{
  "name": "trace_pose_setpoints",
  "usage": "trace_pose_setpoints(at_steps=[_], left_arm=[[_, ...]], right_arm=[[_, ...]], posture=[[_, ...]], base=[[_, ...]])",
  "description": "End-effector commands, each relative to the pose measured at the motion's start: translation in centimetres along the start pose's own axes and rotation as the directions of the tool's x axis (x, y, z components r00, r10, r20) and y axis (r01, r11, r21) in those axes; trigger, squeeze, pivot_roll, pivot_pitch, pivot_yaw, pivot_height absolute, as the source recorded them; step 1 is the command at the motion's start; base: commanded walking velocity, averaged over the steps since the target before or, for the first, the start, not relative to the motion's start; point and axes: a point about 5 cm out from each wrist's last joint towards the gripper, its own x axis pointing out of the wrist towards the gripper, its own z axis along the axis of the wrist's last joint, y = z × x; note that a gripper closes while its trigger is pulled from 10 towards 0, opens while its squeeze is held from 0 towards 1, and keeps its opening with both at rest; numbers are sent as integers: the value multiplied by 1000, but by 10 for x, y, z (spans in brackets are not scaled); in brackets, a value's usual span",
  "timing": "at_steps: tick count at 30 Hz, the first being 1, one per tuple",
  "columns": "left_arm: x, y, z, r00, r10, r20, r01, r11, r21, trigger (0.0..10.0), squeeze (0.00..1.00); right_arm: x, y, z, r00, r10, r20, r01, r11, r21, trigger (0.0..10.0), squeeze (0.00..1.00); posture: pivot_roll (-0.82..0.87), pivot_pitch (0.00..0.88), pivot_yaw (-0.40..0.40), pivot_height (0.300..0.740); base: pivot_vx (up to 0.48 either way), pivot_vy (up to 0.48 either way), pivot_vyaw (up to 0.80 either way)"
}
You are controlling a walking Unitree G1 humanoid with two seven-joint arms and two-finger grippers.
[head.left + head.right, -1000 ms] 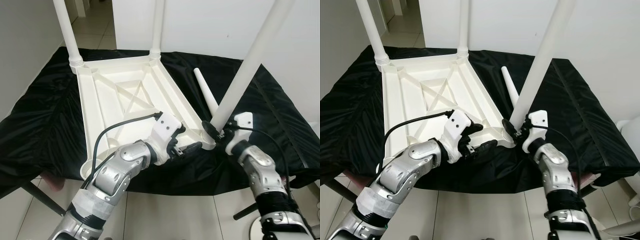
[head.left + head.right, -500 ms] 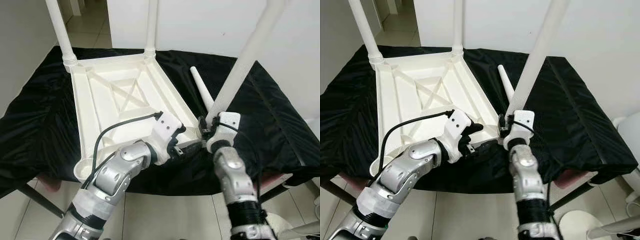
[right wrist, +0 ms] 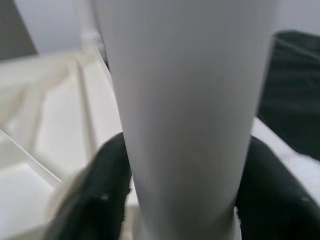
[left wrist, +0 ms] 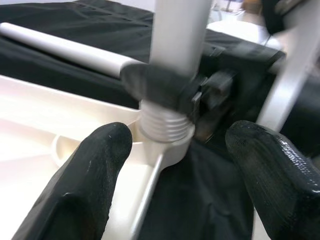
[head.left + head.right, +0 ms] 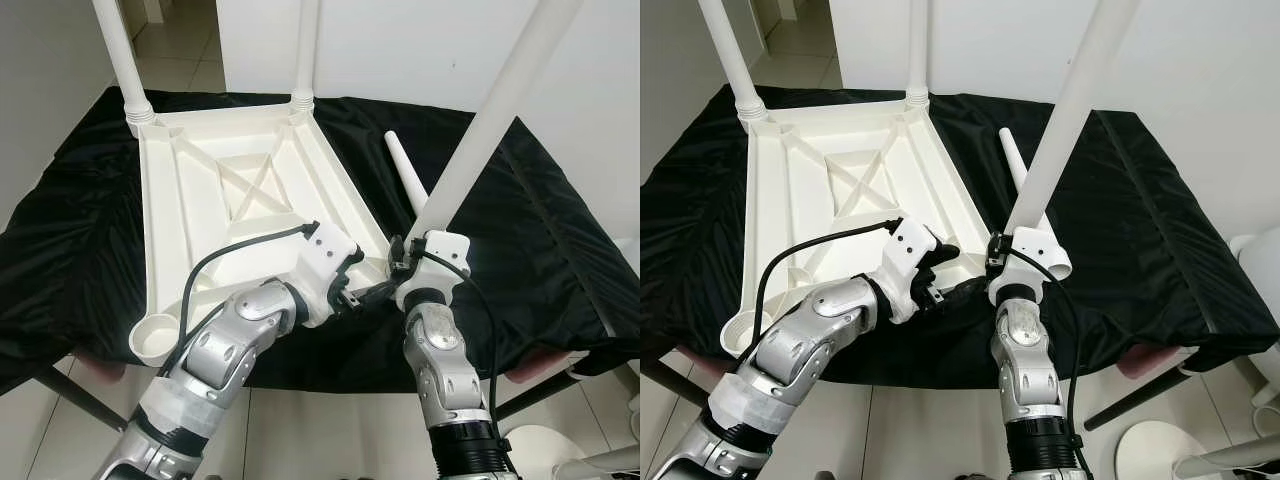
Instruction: Building children table
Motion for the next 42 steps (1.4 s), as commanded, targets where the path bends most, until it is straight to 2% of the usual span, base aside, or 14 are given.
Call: trace_pose_setpoints(at_steps=[1, 8, 9, 10, 13, 15, 17, 21, 26, 34, 35, 41, 42], left_arm=[[-2, 1, -2, 999, -30, -9, 31, 999, 17, 10000, 0], [-5, 0, -4, 999, -44, -24, 45, 999, 25, 10000, 0], [-6, 0, -5, 999, -46, -28, 47, 998, 29, 10000, 0], [-7, -1, -5, 998, -52, -31, 53, 998, 23, 10000, 0], [-8, -1, -5, 998, -55, -33, 55, 998, 23, 10000, 0], [-9, -2, -6, 998, -60, -33, 61, 998, 13, 10000, 0], [-9, -2, -6, 998, -60, -33, 61, 998, 13, 10000, 0], [-16, 0, -5, 994, -102, -35, 102, 995, -6, 10000, 0], [-22, 7, -5, 993, -106, -48, 106, 994, -9, 10000, 0], [-23, 7, -5, 991, -116, -63, 116, 993, -2, 10000, 0], [-23, 7, -5, 991, -114, -64, 115, 993, -1, 10000, 0], [-23, 7, -4, 992, -109, -64, 110, 994, 0, 10000, 0], [-22, 7, -4, 992, -108, -63, 108, 994, -1, 10000, 0]], right_arm=[[-6, 5, 2, 999, 39, 25, -39, 999, 36, 10000, 1000], [-6, -5, 9, 994, 103, 41, -103, 995, -1, 10000, 1000], [-7, -9, 10, 991, 127, 38, -126, 992, -22, 10000, 0], [-6, -14, 9, 987, 161, 24, -159, 986, -47, 10000, 0], [-5, -21, 7, 981, 195, 3, -195, 980, -50, 10000, 0], [-2, -32, 4, 973, 228, -23, -229, 972, -60, 10000, 0], [-2, -32, 4, 973, 228, -23, -229, 972, -60, 10000, 0], [4, -47, -9, 953, 289, -89, -296, 951, -89, 10000, 0], [9, -53, -23, 924, 353, -149, -370, 923, -103, 10000, 0], [16, -58, -36, 890, 407, -206, -434, 895, -103, 10000, 0], [17, -59, -37, 875, 434, -214, -460, 884, -86, 10000, 1000], [24, -63, -37, 876, 439, -201, -463, 881, -94, 10000, 1000], [25, -64, -37, 873, 442, -205, -467, 878, -100, 10000, 0]], posture=[[12, 35, -48, 740], [15, 39, -51, 740], [16, 43, -51, 740], [17, 45, -52, 740], [19, 49, -53, 740], [20, 51, -51, 740], [20, 51, -51, 740], [25, 60, -44, 740], [29, 68, -36, 740], [32, 71, -33, 740], [33, 70, -34, 740], [34, 70, -35, 740], [35, 70, -37, 740]], base=[[0, 0, 0], [0, 0, 0], [0, 0, 0], [0, 0, 0], [0, 0, 0], [0, 0, 0], [0, 0, 0], [0, 0, 0], [0, 0, 0], [0, 0, 0], [0, 0, 0], [0, 0, 0], [0, 0, 0]])
